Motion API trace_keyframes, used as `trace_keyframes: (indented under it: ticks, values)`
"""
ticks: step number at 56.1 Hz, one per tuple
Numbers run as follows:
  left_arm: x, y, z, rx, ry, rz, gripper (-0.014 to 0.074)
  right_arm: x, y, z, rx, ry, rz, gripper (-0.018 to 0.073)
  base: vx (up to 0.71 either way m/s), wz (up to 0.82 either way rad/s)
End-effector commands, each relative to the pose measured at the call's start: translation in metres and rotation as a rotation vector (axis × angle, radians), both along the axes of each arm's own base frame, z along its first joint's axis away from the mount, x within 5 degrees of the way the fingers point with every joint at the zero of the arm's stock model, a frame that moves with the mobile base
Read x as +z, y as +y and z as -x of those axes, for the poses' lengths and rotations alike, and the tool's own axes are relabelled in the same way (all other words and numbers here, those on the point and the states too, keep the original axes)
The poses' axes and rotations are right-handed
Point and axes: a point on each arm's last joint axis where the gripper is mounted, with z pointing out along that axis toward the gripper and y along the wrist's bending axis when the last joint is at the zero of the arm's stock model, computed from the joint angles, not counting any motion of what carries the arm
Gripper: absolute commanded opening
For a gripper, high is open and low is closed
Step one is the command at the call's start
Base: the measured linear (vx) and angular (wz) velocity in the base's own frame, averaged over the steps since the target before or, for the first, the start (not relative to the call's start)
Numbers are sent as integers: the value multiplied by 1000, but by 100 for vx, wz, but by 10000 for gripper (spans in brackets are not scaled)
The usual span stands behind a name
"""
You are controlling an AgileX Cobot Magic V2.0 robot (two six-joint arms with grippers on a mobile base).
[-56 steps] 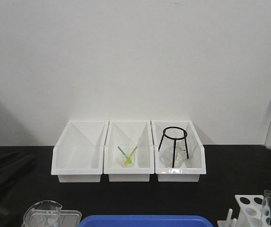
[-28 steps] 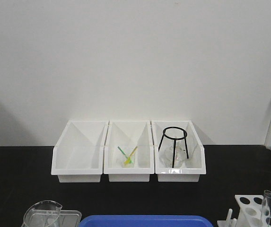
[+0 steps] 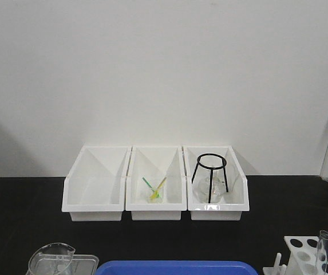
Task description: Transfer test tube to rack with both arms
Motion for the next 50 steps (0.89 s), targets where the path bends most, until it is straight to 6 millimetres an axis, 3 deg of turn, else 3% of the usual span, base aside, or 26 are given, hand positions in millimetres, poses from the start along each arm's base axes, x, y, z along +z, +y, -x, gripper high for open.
trace_keyframes:
  ticks: [1, 30, 42, 50]
  values:
    - [15, 0, 1, 4, -110, 27, -6, 14, 3, 1, 33, -77, 1, -10, 0, 0]
    - [15, 0, 1, 4, -110, 27, -6, 14, 3, 1, 33, -78, 2, -10, 0, 0]
    - [15, 0, 1, 4, -110, 27, -6, 22, 4, 18, 16, -163, 40, -10, 0, 0]
    - [15, 0, 1, 4, -110, 27, -6, 6, -3, 30, -69, -200, -30, -10, 0, 0]
